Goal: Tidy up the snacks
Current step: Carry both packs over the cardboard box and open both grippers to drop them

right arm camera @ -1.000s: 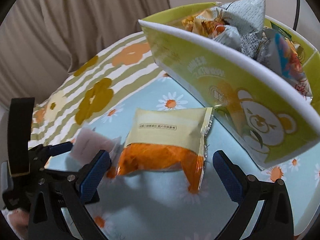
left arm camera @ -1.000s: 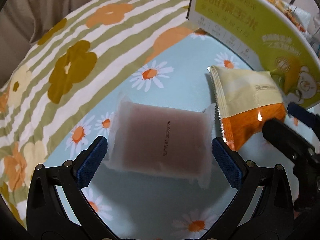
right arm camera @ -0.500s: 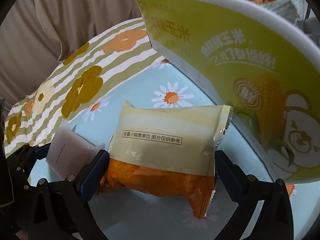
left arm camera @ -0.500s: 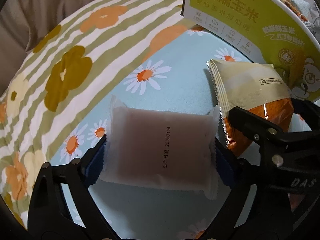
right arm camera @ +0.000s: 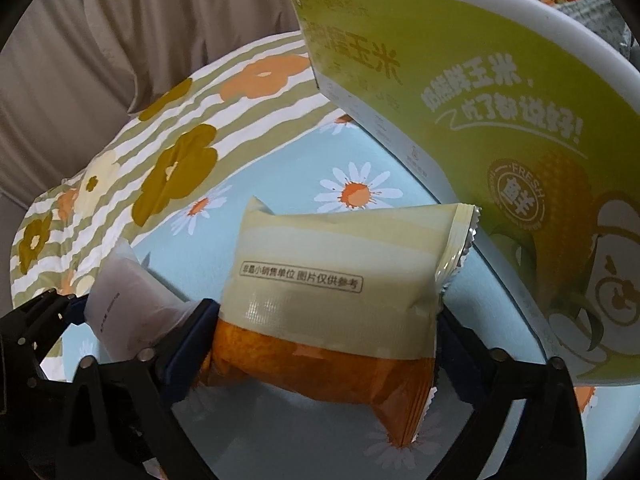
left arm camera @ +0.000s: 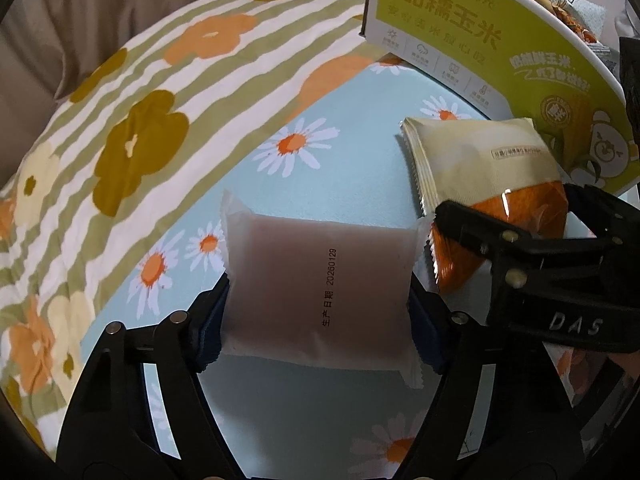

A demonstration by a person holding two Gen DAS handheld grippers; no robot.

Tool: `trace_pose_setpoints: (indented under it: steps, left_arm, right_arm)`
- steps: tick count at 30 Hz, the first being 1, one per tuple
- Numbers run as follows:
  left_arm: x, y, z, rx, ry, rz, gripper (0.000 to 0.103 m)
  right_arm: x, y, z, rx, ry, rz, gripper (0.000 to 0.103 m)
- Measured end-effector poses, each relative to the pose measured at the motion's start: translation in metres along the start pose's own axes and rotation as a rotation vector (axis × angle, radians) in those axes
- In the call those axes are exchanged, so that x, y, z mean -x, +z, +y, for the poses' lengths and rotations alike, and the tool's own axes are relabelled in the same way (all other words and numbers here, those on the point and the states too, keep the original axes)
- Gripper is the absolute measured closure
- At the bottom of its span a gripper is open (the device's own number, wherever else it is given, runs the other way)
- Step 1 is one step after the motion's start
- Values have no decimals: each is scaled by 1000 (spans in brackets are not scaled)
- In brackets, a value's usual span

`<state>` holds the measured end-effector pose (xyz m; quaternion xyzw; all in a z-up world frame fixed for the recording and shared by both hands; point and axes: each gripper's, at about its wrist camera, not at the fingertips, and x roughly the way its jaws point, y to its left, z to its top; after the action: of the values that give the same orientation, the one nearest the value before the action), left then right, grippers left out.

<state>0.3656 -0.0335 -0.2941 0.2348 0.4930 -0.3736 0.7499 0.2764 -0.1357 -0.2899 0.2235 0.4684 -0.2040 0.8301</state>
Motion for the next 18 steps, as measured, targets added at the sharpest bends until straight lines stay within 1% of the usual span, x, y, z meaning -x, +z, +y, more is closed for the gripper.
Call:
trace_pose_setpoints:
  steps: [1,4,8,10,14,18]
  left_arm:
    - [2,-2,1,6,5,1,30]
    - [6,-8,4,30,11,4,30]
    - [17,-14,9,62,16,-1,30]
    - [27,-15,11,84,20,-12,30]
    - [56,-14,12,110,46,-44,30]
    - [97,-8,11,138,74,-89,30]
  right_arm:
    - [3,-1,1,4,8,-9,19]
    - [7,-4,1,3,14,-26,23]
    - [11,-7,1,11,24,-20,24]
    - [17,-8,3,16,45,-17,25]
    - [40,-4,10,27,107,-21,25]
    - [83,11,20,85,155,-70,25]
